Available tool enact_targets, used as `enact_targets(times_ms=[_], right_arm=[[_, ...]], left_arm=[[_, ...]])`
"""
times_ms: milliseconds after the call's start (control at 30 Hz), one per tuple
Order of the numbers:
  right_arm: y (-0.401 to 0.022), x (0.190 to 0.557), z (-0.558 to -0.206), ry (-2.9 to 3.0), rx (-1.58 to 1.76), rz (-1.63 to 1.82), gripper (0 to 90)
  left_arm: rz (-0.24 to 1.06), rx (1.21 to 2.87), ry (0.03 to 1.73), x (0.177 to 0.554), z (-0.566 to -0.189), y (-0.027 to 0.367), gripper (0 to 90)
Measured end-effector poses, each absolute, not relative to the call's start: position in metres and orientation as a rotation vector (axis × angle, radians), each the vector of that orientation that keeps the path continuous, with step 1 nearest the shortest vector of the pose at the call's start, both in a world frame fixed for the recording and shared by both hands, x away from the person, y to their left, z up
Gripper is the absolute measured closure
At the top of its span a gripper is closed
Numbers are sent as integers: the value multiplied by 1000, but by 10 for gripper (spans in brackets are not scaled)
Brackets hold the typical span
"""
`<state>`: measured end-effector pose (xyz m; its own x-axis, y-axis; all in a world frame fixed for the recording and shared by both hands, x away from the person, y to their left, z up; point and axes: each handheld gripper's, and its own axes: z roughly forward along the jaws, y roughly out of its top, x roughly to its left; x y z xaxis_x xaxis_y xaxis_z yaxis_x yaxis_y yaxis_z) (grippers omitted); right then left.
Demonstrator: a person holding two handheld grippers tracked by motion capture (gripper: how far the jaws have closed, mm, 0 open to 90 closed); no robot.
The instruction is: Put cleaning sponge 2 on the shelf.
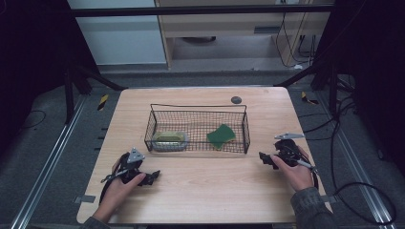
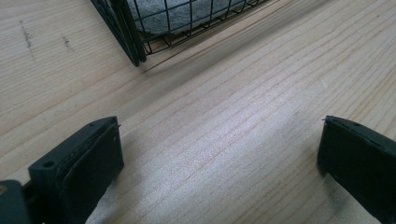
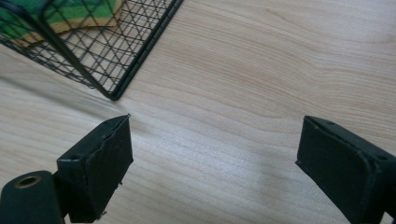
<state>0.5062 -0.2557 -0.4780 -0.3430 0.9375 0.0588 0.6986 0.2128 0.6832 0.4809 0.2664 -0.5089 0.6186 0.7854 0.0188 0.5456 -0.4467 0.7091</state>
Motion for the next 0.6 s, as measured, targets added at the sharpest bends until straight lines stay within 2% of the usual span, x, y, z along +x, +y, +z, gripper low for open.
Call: enact_targets(times_ms=[600], right_arm=[[-252, 517, -502, 2042, 1569, 846, 92]], left_arm=[[457, 2164, 1040, 481, -509, 266, 0]])
